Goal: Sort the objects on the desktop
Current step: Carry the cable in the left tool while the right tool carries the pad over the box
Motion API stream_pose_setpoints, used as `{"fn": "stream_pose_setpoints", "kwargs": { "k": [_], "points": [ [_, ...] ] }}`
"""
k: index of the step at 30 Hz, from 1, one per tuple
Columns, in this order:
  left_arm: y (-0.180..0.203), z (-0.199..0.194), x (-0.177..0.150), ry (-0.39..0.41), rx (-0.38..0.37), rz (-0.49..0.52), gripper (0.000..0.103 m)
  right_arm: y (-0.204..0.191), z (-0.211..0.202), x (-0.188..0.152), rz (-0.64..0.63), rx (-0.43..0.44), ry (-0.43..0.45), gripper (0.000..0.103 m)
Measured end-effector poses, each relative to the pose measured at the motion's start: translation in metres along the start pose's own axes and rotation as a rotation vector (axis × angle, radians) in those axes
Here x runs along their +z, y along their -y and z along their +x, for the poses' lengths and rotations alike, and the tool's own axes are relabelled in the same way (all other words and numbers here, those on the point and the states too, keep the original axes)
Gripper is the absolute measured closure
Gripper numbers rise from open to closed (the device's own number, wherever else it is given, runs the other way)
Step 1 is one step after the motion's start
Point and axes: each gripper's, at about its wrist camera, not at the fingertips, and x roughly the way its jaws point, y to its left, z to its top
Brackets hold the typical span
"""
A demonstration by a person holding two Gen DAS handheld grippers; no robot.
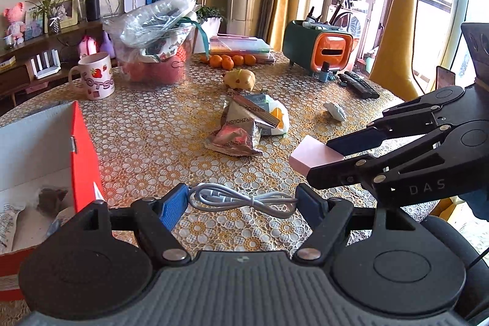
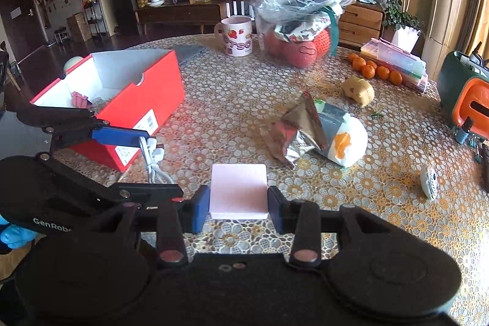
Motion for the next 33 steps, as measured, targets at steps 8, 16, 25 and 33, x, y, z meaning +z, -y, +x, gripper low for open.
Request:
{"fn": "stream_pose_setpoints", "kwargs": {
  "k": [8, 16, 25, 33],
  "points": [
    [-0.03, -0.048, -0.008, 0.029, 0.062, -0.042, 0.026, -0.047, -0.01, 0.016, -0.069, 0.069, 0.02, 0.063],
    [-0.07, -0.086, -0.016, 0.045, 0.144, -0.086, 0.026, -0.094, -0.003, 0.036, -0.156, 0.135, 0.025, 0.063],
    [-0.129, -0.11, -0.016, 0.056, 0.266, -0.12, 0.026, -0.151, 0.016, 0.067, -0.267, 0.197, 0.047, 0.063],
    [-0.192, -0.103, -0.006, 0.031, 0.332, -0.188, 0.026, -0.182, 0.046, 0.094, -0.306, 0.209, 0.052, 0.063]
  ]
}}
